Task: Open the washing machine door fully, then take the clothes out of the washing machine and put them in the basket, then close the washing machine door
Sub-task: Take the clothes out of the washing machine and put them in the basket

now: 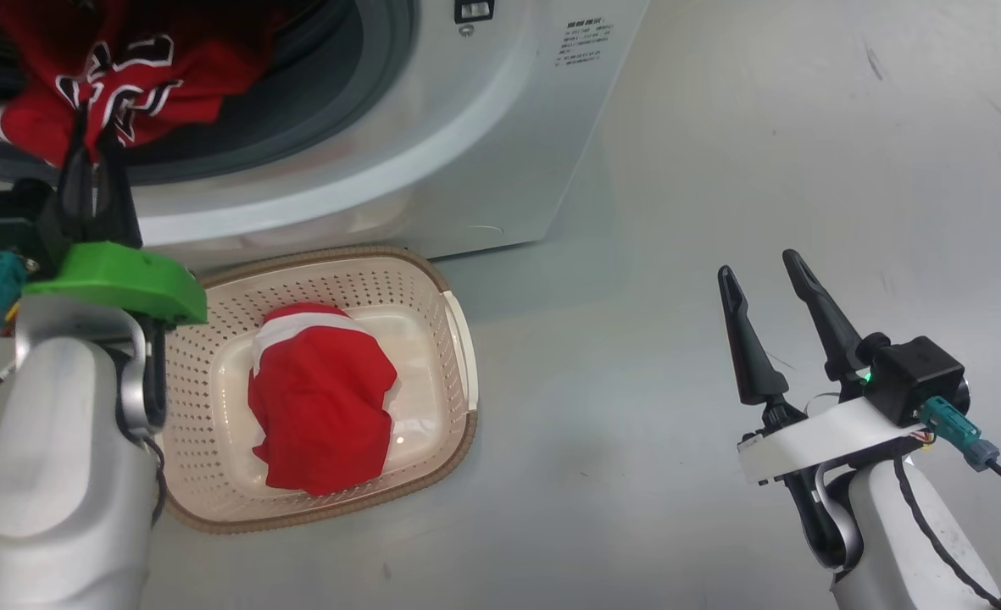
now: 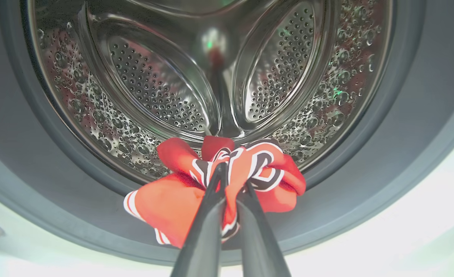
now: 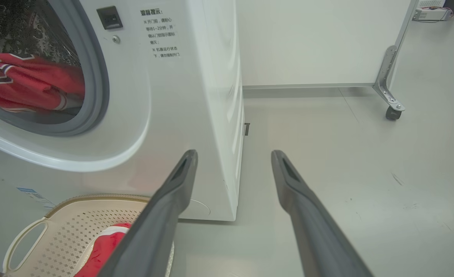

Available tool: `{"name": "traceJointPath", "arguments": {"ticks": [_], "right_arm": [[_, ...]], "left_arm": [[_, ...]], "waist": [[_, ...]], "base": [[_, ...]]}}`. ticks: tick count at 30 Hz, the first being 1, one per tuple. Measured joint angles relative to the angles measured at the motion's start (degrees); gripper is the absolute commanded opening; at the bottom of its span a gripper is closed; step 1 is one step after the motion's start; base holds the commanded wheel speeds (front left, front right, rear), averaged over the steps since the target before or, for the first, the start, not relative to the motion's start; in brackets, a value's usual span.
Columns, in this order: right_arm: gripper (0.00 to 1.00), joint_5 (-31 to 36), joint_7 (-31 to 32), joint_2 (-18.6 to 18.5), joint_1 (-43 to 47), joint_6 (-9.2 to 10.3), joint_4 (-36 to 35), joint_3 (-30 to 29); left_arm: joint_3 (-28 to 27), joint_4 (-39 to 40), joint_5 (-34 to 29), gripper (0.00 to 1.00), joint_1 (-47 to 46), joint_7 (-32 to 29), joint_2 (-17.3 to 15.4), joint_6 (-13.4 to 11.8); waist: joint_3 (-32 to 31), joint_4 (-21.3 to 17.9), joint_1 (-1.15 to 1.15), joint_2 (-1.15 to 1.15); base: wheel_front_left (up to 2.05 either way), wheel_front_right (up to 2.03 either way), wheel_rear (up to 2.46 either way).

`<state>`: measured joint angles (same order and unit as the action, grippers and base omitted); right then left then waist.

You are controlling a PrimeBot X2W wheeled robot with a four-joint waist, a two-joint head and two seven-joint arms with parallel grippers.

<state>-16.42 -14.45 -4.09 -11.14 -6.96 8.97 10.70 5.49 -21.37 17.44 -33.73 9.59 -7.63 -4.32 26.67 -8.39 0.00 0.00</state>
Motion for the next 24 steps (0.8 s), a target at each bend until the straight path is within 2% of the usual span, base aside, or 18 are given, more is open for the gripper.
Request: {"name": "traceJointPath", "arguments": {"ticks": [12, 24], "right_arm": [[1.00, 1.0, 0.0, -0.1, 4.9, 0.01, 1.9, 0.1], [1.00, 1.2, 0.0, -0.1, 10.2, 0.60, 2.5, 0.2]], "left_arm": [[3.4, 5.0, -1.4, 0.00, 12.1, 2.7, 2.9, -0.4], [4.0, 12.0, -1.8, 0.00, 21.9, 3.1, 3.1, -1.0]], "waist": [[-8.2, 1.4, 0.00, 0.00], [-16.4, 3.6, 0.00, 0.00]], "base": [[0.00, 0.00, 0.00], [0.00, 0.00, 0.00]]}}
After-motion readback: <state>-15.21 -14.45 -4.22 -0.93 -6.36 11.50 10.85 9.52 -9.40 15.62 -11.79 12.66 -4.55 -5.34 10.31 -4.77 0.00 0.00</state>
